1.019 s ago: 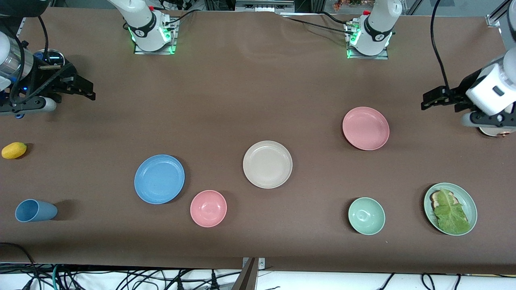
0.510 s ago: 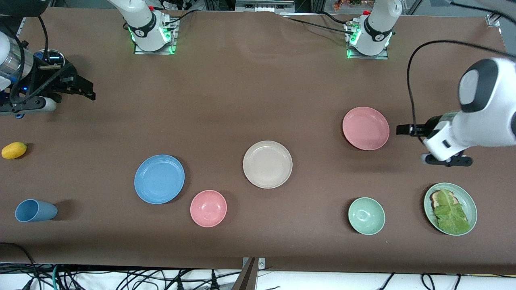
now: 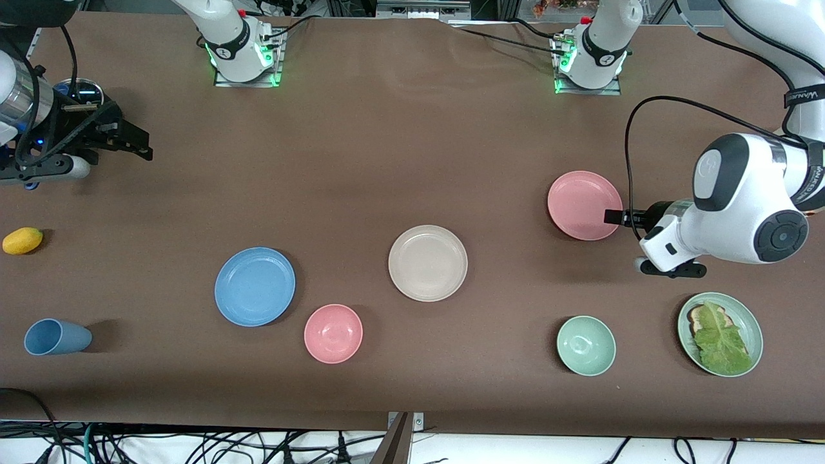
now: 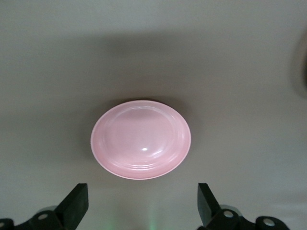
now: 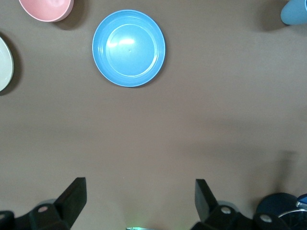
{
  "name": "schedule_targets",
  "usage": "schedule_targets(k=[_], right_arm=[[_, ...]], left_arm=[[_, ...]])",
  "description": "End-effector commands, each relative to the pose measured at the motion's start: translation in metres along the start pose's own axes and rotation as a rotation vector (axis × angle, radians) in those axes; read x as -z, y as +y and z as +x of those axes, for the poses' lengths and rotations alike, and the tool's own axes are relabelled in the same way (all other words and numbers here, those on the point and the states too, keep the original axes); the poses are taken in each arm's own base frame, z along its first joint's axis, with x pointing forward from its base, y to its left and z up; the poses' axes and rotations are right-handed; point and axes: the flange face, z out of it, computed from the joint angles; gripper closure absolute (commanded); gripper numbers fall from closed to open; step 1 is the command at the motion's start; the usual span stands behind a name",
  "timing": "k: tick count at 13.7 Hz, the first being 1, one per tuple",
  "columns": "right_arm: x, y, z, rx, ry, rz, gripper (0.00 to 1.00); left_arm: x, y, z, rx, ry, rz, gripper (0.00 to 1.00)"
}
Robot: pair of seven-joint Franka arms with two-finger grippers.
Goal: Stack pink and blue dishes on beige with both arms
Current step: 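Reach the left gripper to the pink plate rim and grasp it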
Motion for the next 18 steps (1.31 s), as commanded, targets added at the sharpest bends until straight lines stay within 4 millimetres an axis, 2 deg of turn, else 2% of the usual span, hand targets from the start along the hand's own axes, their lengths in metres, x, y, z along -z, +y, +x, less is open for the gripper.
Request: schedule_targets(k=[1,3,7,8,10,12,14,18], right_arm=[[0.002,0.004,0.002,0.005,0.001,0.015,0.00],[0.000,0.005,0.005,0.001,0.000,0.017,0.00],[-0.010,0.006,0.014,0.004,0.001,0.013,0.00],[-0.023,0.007,0.022,0.006,-0.025,0.013,0.00],[-0.021,0.009,0.026,0.005,-0.022,0.010,0.00],[-0.029,0.009,0.031,0.001,-0.030,0.010,0.00],[-0.049,0.010,0.041,-0.002,-0.065,0.018,0.00],[-0.059,0.013,0.046,-0.005,-0.076,0.009,0.00]], left_arm=[[-0.014,-0.044,-0.007,-0.051,0.012,-0.111,0.00],[-0.040,-0.078,-0.019,-0.129,0.070,-0.140,0.00],[-0.082,-0.106,-0.038,-0.168,0.123,-0.134,0.00],[-0.094,-0.110,-0.041,-0.180,0.136,-0.138,0.00],[-0.116,-0.119,-0.045,-0.205,0.157,-0.149,0.00],[-0.134,-0.125,-0.051,-0.213,0.170,-0.161,0.00],[-0.149,-0.129,-0.062,-0.194,0.194,-0.147,0.00],[-0.172,-0.135,-0.072,-0.150,0.220,-0.164,0.00]])
